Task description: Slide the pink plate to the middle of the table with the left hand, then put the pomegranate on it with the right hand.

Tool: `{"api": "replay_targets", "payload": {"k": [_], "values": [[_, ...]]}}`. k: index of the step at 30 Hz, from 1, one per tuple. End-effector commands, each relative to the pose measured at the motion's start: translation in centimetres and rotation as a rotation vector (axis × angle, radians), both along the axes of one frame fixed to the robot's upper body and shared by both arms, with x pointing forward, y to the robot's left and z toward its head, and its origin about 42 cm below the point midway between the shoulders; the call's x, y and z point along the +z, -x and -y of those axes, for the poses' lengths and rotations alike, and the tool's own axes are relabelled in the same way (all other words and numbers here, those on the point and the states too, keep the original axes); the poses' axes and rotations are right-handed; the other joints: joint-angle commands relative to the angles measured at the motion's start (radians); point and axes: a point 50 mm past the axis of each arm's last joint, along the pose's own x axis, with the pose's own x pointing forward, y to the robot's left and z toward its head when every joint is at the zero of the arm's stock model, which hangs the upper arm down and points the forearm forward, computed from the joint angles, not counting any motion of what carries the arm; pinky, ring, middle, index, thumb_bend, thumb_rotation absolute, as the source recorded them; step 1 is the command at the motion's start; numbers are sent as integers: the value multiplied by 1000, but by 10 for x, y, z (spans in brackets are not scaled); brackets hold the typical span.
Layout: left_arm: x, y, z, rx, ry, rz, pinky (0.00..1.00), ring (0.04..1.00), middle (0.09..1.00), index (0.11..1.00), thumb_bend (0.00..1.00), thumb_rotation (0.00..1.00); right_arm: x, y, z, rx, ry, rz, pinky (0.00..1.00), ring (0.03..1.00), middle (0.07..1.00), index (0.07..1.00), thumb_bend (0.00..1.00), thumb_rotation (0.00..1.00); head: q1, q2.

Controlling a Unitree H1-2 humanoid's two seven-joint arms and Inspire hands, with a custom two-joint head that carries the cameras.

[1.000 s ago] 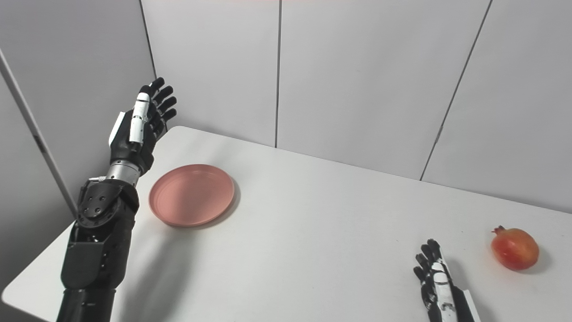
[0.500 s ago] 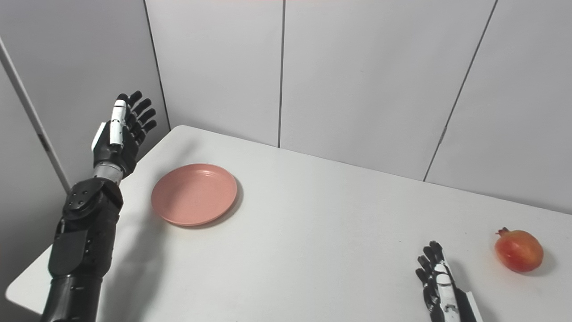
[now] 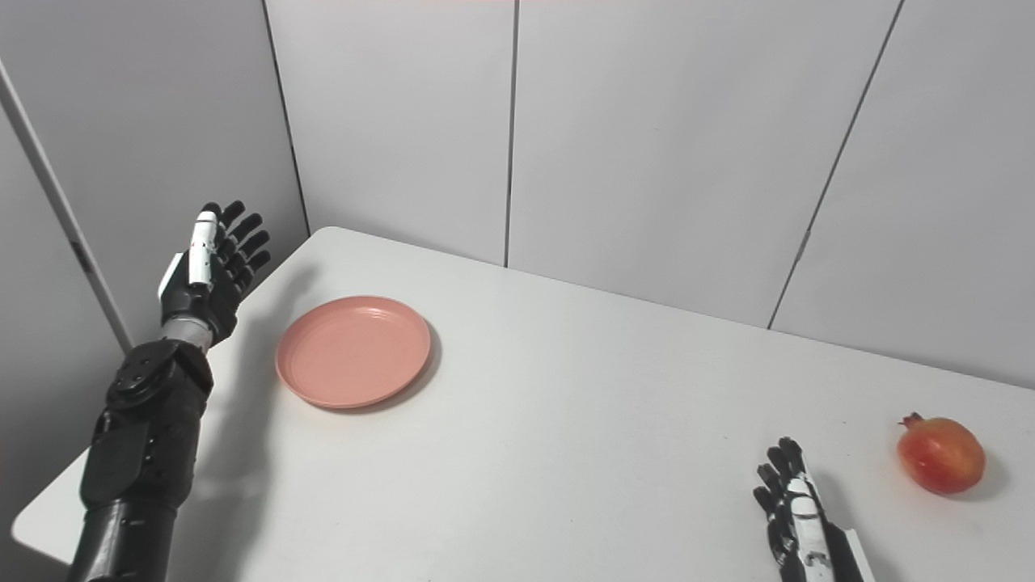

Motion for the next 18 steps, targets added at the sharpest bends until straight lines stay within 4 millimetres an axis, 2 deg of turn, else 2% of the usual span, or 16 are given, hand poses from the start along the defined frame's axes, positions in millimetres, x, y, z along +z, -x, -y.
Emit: {"api": "replay_targets", "payload": {"k": [1, 9, 18], "values": [[24, -6, -7, -1, -44, 89, 923, 901, 896, 892, 312, 1000, 12, -5, 0, 6, 5, 35, 1000, 1000, 1000, 1000, 56, 1000, -1, 1], [7, -8, -12, -39, -9, 53, 953, 925, 922, 911, 313, 1000, 11, -5, 0, 8, 5, 41, 1000, 1000, 1000, 1000, 53, 1000, -2, 3], [-18, -6, -14, -34, -5, -1, 902, 894, 895, 888, 315, 1000, 12, -5, -1, 11, 2, 42, 1000, 1000, 1000, 1000, 57, 1000, -5, 2]]}}
